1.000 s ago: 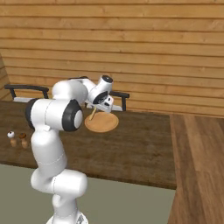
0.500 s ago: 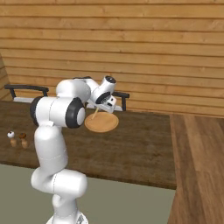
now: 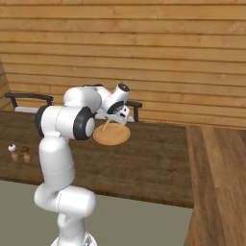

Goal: Start the toaster. Once the lever pops up, take the bread to the plate on the dining counter.

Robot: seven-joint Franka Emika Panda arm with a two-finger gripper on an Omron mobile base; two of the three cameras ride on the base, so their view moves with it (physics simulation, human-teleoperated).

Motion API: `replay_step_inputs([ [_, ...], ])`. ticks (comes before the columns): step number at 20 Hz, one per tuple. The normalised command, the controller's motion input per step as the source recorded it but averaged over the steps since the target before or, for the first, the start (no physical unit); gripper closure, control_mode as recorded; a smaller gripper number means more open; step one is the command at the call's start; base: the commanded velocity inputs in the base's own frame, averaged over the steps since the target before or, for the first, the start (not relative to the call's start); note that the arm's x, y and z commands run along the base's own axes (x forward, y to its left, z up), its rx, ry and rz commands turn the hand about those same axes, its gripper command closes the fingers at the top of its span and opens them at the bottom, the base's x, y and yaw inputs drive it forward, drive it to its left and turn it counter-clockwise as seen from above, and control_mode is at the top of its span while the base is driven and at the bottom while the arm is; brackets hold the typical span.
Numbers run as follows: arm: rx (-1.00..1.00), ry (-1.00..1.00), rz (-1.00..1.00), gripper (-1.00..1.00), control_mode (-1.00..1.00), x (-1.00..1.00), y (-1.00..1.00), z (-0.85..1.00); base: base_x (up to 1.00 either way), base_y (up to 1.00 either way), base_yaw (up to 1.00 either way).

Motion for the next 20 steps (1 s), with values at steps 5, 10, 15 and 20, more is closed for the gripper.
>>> replay_step_inputs([
  [5,0.0,0.0,0.0,-1.0,-1.0,0.0,0.0,0.0,0.0,0.0,0.0],
  [10,0.0,-0.01,-0.01,-1.0,-1.0,-0.23,-0.01,0.0,0.0,0.0,0.0],
  [15,0.0,0.0,-0.11,-1.0,-1.0,-0.42,-0.14,0.09,0.0,0.0,0.0],
  [20,0.0,0.0,-0.22,-1.0,-1.0,-0.5,-0.07,0.27,0.0,0.0,0.0],
])
